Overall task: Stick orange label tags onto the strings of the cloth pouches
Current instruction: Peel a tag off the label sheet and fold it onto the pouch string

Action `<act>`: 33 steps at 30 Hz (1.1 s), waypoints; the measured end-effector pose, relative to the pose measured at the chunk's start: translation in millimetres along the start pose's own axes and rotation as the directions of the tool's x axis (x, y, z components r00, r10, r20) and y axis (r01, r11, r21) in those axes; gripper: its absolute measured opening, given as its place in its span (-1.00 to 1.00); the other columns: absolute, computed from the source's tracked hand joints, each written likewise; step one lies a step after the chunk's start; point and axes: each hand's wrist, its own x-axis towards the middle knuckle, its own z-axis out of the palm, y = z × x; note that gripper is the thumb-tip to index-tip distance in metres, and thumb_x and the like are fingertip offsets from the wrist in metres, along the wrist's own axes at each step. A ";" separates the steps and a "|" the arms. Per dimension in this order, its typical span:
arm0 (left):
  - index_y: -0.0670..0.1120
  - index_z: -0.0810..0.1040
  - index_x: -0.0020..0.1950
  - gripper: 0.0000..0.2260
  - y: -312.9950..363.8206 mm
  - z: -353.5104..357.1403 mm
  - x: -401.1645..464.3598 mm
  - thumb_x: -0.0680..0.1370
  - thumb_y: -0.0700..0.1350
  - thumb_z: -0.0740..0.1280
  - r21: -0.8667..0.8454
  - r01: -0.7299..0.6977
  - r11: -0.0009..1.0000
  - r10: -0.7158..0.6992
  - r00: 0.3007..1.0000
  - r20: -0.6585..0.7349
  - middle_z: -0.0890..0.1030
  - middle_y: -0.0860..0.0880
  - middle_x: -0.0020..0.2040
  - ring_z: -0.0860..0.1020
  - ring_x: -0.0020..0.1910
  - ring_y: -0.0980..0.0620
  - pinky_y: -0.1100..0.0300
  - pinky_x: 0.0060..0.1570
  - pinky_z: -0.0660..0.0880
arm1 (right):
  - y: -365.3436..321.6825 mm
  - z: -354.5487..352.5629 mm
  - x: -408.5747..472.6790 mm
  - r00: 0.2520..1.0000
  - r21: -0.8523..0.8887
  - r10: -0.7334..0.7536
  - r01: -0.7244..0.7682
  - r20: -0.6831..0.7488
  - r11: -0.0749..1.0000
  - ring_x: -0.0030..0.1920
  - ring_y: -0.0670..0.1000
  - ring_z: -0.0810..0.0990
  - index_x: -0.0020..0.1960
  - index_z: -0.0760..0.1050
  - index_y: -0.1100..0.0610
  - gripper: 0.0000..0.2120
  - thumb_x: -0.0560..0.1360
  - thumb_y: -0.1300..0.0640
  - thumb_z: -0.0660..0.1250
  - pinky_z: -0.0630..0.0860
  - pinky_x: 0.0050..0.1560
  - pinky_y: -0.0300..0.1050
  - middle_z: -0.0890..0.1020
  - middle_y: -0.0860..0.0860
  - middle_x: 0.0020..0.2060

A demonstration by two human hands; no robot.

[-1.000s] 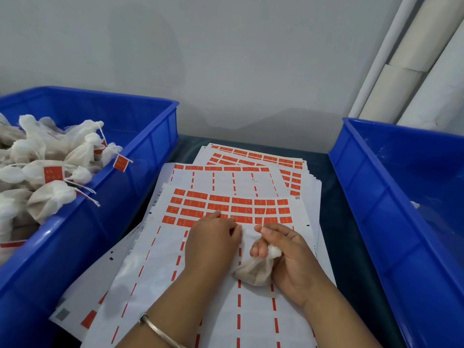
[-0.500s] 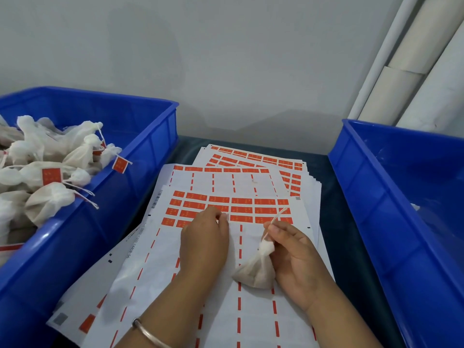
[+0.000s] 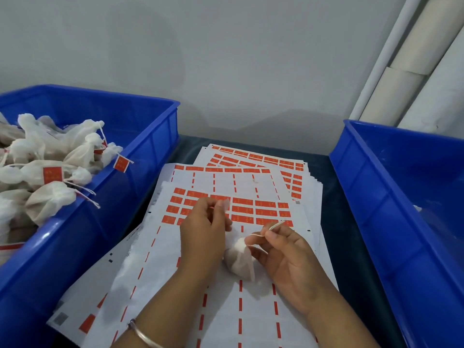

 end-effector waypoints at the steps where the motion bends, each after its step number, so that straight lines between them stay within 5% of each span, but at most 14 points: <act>1: 0.12 0.47 -0.18 -0.88 4.0 -1.4 -1.9 0.50 0.11 0.22 -0.057 -0.006 0.998 0.006 1.000 0.010 0.58 0.18 -0.37 0.58 -0.35 0.17 0.46 -0.40 0.35 | 0.1 0.8 0.1 1.000 -0.008 -0.005 0.005 0.004 1.000 -0.05 0.07 0.68 -0.23 0.66 -0.04 -0.88 0.33 0.03 0.33 0.60 -0.04 -0.14 0.70 0.06 -0.10; 6: 0.07 0.52 -0.14 -0.86 16.7 -5.3 -11.4 0.50 0.08 0.23 -0.322 0.016 0.947 0.044 0.983 0.178 0.62 0.16 -0.34 0.61 -0.32 0.18 0.52 -0.43 0.41 | 1.4 2.3 0.9 0.998 -0.074 -0.042 0.045 0.040 0.996 0.04 0.07 0.67 -0.18 0.65 -0.08 -0.86 0.37 -0.01 0.31 0.58 0.09 -0.12 0.70 0.01 -0.01; 12: 0.07 0.52 -0.13 -0.84 21.3 -7.7 -16.0 0.56 0.05 0.19 -0.377 0.139 0.916 -0.008 0.944 0.329 0.59 0.32 -0.30 0.54 -0.22 0.42 0.56 -0.47 0.38 | 4.3 0.1 1.1 0.992 -0.263 -0.123 0.113 -0.020 0.958 0.09 -0.01 0.64 -0.15 0.60 -0.12 -0.80 0.31 -0.19 0.33 0.43 0.27 0.09 0.69 -0.10 0.01; 16: 0.22 0.43 -0.11 -0.90 24.6 -8.2 -23.0 0.56 0.08 0.15 -0.367 0.151 0.918 -0.012 0.934 0.356 0.45 0.39 -0.14 0.49 -0.17 0.28 0.47 -0.23 0.37 | 5.4 1.8 0.5 0.987 -0.368 -0.159 0.134 -0.039 0.920 0.11 -0.04 0.63 -0.07 0.60 -0.21 -0.71 0.27 -0.27 0.31 0.45 0.27 0.05 0.67 -0.20 -0.01; 19: 0.20 0.45 -0.12 -0.88 26.0 -7.8 -28.3 0.56 0.06 0.15 -0.388 0.146 0.910 -0.001 0.937 0.349 0.49 0.36 -0.17 0.50 -0.19 0.28 0.52 -0.34 0.37 | 3.3 3.8 0.2 0.980 -0.379 -0.197 0.177 -0.014 0.908 0.11 -0.08 0.61 -0.04 0.60 -0.25 -0.70 0.25 -0.25 0.32 0.47 0.23 -0.09 0.66 -0.24 -0.01; 24: 0.20 0.48 -0.15 -0.87 28.3 -6.4 -31.9 0.54 0.09 0.16 -0.431 0.203 0.879 -0.071 0.950 0.303 0.53 0.38 -0.32 0.52 -0.27 0.42 0.58 -0.45 0.39 | -1.9 7.6 -4.3 0.974 -0.411 -0.221 0.220 0.045 0.885 0.04 -0.32 0.57 -0.07 0.57 -0.37 -0.79 0.34 -0.14 0.27 0.43 -0.13 -0.55 0.63 -0.38 -0.07; 33: 0.08 0.53 -0.19 -0.78 31.8 -6.1 -30.8 0.46 0.16 0.18 -0.496 0.235 0.836 -0.088 0.949 0.302 0.58 0.31 -0.36 0.52 -0.33 0.44 0.52 -0.55 0.36 | -1.9 9.3 -6.8 0.950 -0.457 -0.307 0.302 0.065 0.837 -0.07 -0.27 0.61 -0.27 0.64 -0.27 -0.85 0.32 -0.08 0.30 0.42 -0.14 -0.56 0.68 -0.28 -0.22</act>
